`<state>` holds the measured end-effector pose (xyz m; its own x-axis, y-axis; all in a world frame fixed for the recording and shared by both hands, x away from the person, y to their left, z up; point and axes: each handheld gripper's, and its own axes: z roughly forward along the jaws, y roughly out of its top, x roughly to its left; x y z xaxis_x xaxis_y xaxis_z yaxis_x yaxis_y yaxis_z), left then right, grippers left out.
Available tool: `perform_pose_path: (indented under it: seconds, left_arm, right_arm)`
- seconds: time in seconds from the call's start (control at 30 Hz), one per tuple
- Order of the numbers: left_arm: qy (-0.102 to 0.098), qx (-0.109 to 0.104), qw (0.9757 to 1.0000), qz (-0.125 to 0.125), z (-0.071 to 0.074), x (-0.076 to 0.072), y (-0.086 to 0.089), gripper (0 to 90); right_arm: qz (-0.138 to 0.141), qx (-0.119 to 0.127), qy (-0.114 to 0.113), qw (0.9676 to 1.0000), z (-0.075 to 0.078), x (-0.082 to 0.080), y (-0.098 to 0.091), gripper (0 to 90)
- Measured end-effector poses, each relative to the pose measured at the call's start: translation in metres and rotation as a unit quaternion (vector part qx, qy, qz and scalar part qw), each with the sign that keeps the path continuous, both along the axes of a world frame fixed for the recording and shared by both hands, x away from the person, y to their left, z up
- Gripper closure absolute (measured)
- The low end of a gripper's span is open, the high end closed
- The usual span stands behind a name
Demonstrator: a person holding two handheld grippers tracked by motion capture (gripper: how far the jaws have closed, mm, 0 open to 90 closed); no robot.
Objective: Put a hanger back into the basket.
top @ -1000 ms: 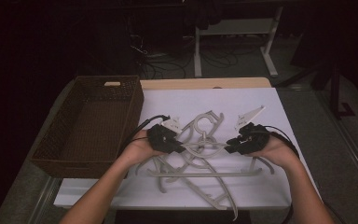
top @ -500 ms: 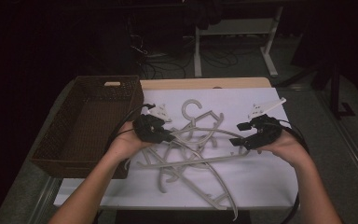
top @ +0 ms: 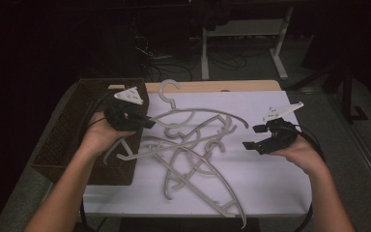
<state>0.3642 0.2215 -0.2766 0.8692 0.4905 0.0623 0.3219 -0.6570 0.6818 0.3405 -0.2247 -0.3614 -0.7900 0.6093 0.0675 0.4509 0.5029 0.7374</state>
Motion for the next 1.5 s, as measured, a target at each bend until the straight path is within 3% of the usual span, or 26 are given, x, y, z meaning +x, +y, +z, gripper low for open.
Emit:
perform_pose_path:
  seconds: [0.17,0.37,0.63,0.87,0.97,1.3,1.5]
  left_arm:
    - [-0.012,-0.01,0.9995,0.027,0.014,0.003,0.025,82.4]
    - [-0.032,-0.015,0.9958,0.084,0.031,0.006,0.075,82.4]
    - [-0.043,-0.02,0.9858,0.161,0.031,0.006,0.145,82.4]
    - [-0.046,-0.014,0.9759,0.213,0.026,0.003,0.187,82.3]
    - [-0.048,-0.007,0.9703,0.237,0.022,0.006,0.203,82.3]
    - [-0.052,0.019,0.9568,0.286,0.01,0.013,0.226,82.3]
    - [-0.047,0.047,0.9533,0.295,-0.005,0.02,0.222,82.3]
  right_arm:
    - [-0.005,0.003,0.001,1.0,-0.009,0.001,0.002,20.5]
    - [-0.018,0.012,0.006,0.9997,-0.026,-0.002,0.005,17.6]
    - [-0.038,0.012,0.01,0.9992,-0.038,-0.006,0.005,13.6]
    - [-0.043,0.002,0.015,0.999,-0.045,-0.006,0.007,13.2]
    - [-0.041,0.0,0.015,0.999,-0.046,-0.006,0.007,13.2]
    - [-0.043,-0.008,0.014,0.9989,-0.047,-0.005,0.008,13.2]
    - [-0.042,-0.007,0.013,0.999,-0.047,-0.006,0.009,13.2]
